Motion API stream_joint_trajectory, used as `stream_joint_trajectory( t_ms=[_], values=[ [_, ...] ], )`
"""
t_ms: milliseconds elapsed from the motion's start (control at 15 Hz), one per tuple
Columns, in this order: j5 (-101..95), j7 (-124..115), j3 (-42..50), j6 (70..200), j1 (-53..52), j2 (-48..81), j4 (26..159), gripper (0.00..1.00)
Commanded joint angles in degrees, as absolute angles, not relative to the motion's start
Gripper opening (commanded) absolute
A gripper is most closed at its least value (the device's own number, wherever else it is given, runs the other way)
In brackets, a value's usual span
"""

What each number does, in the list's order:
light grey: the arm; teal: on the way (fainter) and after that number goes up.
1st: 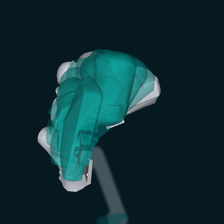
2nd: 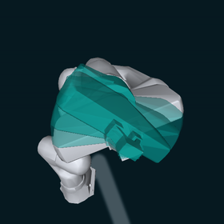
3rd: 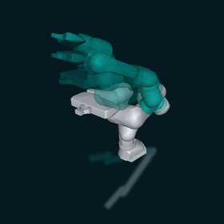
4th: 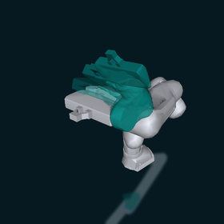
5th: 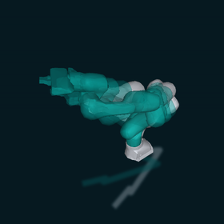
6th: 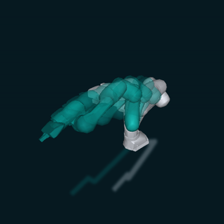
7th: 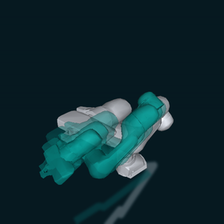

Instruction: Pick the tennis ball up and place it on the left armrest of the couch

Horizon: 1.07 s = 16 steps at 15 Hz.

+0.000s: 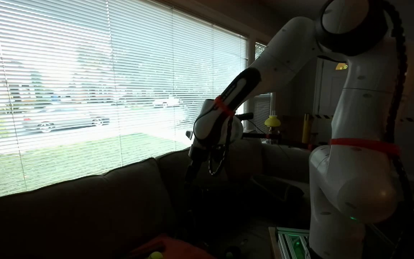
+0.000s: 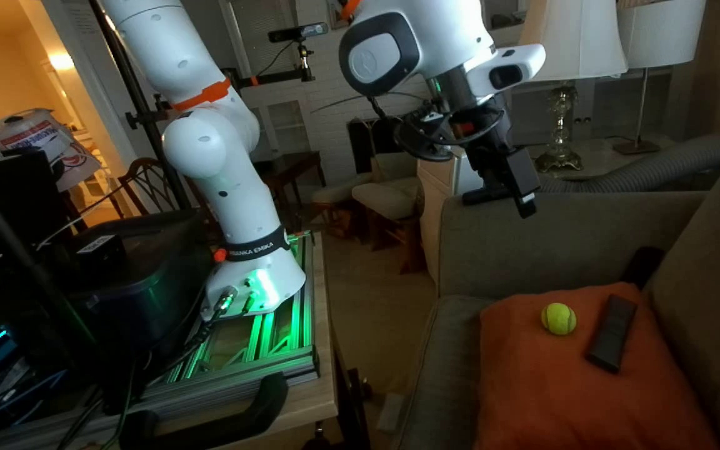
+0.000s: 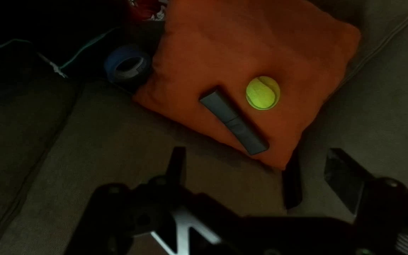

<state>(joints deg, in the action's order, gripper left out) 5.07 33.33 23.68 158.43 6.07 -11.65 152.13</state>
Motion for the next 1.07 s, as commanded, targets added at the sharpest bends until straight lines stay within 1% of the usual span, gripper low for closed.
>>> stream_joint_trajectory(
  t_ms=[0,133,267,333,533,1000],
  values=[
    [7.7,32.6,22.8,165.4,3.5,-1.7,149.4,1.00],
    [9.5,30.7,21.9,167.3,2.5,2.8,147.1,1.00],
    [11.1,28.7,21.0,166.1,2.1,5.5,144.5,1.00],
    [9.3,30.5,21.5,166.1,2.7,1.6,147.7,1.00],
    [10.0,29.2,21.0,166.1,2.2,4.8,145.1,1.00],
    [11.3,29.5,20.4,166.5,2.1,5.3,144.6,1.00]
  ],
)
